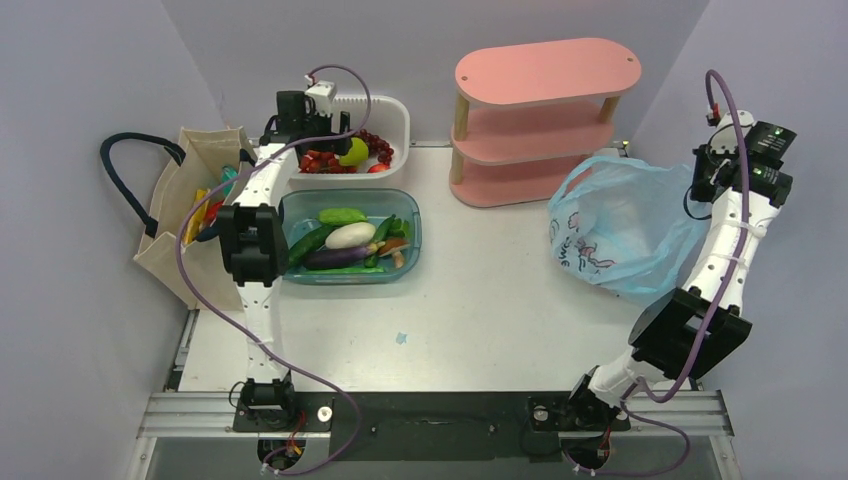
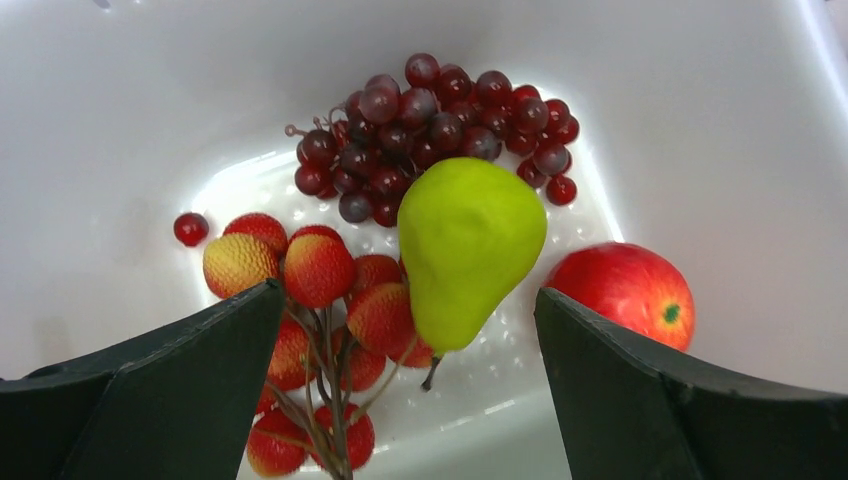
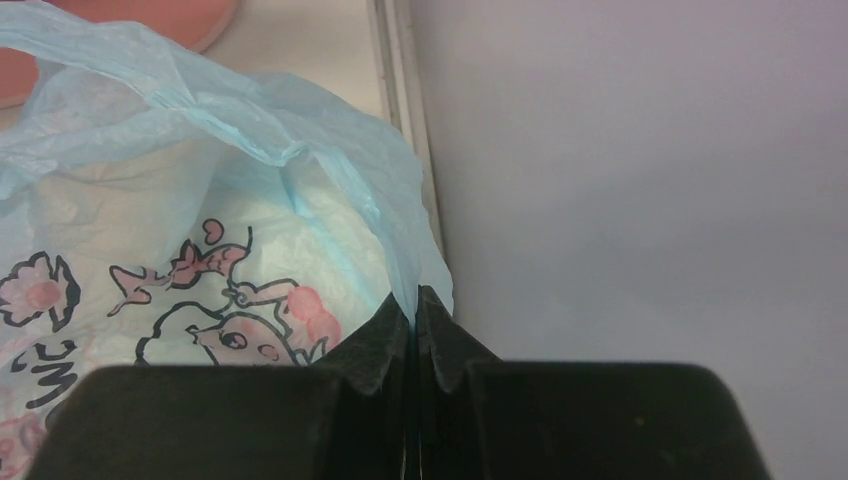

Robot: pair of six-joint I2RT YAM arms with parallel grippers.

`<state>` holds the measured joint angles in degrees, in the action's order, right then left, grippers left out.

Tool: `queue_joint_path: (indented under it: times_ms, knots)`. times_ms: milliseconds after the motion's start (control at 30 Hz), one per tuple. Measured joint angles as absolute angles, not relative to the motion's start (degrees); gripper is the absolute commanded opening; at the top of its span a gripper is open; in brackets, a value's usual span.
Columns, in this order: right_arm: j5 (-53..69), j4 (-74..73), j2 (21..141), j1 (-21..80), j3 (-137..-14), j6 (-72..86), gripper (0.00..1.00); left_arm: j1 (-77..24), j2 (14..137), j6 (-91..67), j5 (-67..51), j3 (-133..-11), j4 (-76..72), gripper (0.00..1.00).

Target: Untie the knot of the grocery bags and take out the mixed food

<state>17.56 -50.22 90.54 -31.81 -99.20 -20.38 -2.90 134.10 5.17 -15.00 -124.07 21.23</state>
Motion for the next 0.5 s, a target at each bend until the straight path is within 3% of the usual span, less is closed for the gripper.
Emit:
queue_joint_path:
  times_ms: [100, 200, 333, 400, 500]
  knots:
    - [16.6, -50.2, 91.7, -32.6, -101.6, -21.1, 0.09, -2.9, 130.9, 5.2, -15.2, -121.7, 22.5, 0.97]
    - [15.8, -50.2, 92.2, -32.6, -103.0, -21.7, 0.43, -2.9, 126.1, 5.1, -15.0, -119.8, 25.1, 0.97]
    - [15.2, -50.0, 92.6, -32.5, -104.7, -21.1, 0.75, -2.7, 115.9, 4.1, -12.6, -117.8, 29.7, 0.97]
    - [15.1, -49.8, 92.6, -32.5, -105.2, -20.2, 0.82, -2.0, 110.8, 3.4, -11.4, -117.3, 31.8, 0.97]
    - [15.0, -49.5, 92.4, -32.5, -105.5, -19.4, 0.84, 0.5, 102.7, 2.9, -8.8, -116.7, 35.7, 0.97]
